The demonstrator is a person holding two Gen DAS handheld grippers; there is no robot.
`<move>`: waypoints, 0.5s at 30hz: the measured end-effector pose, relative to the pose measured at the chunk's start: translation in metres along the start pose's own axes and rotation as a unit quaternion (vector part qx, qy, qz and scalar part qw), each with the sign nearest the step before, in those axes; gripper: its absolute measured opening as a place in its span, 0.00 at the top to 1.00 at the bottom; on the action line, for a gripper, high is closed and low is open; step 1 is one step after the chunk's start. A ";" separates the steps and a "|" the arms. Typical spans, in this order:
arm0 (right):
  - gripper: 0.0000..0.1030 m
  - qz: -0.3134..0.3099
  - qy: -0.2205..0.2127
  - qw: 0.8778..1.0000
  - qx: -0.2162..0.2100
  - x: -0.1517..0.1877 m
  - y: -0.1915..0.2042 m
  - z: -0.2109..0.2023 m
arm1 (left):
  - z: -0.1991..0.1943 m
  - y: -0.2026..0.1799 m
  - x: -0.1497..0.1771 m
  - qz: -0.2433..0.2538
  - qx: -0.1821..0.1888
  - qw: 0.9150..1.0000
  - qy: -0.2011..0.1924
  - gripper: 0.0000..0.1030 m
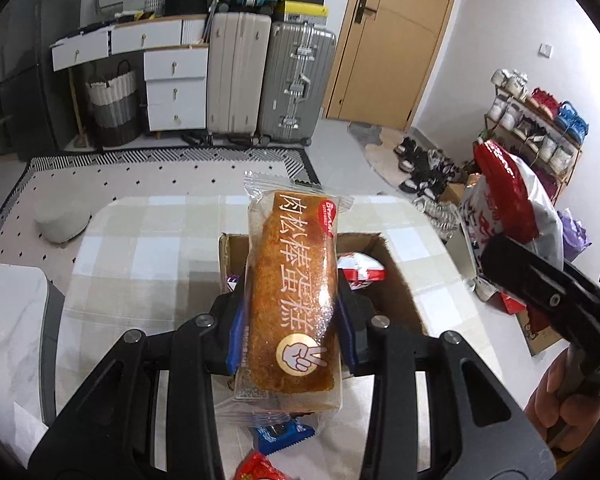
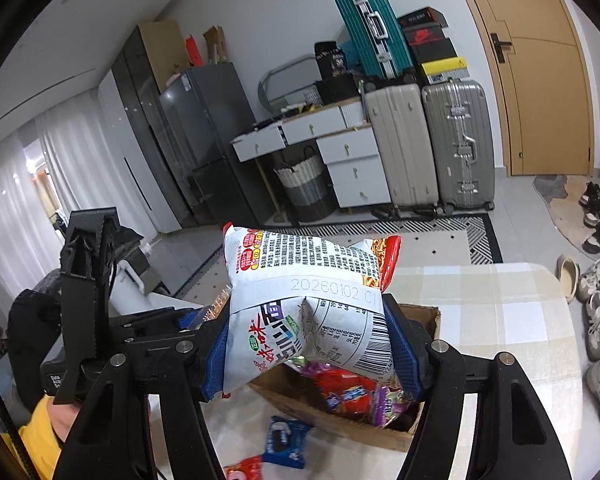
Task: Organize snacks
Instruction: 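Lift the cake bun with the left tool while the right tool carries the chip bag over the box, then release the cake bun into the box with the left tool while the right tool lowers the chip bag inside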
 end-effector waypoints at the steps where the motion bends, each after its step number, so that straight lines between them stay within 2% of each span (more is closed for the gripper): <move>1: 0.35 0.000 0.004 1.000 0.002 0.001 -0.003 0.007 | 0.009 0.002 -0.001 0.000 -0.003 1.000 0.005 0.67; 8: 0.35 0.010 0.038 0.999 0.016 0.011 -0.028 0.052 | 0.075 0.015 -0.005 -0.003 -0.003 0.999 0.045 0.67; 15: 0.34 0.026 0.067 0.997 0.025 0.027 -0.048 0.084 | 0.119 0.018 0.002 -0.004 -0.002 0.997 0.076 0.67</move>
Point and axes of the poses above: each gripper's, at about its wrist camera, not at the fingertips, and z roughly the way its jaws point, y to its left, x to its underside, the point moved 1 cm from there along z, roughly the way its jaws point, and after that the axes turned 1 degree about x, right-handed, at the moved point
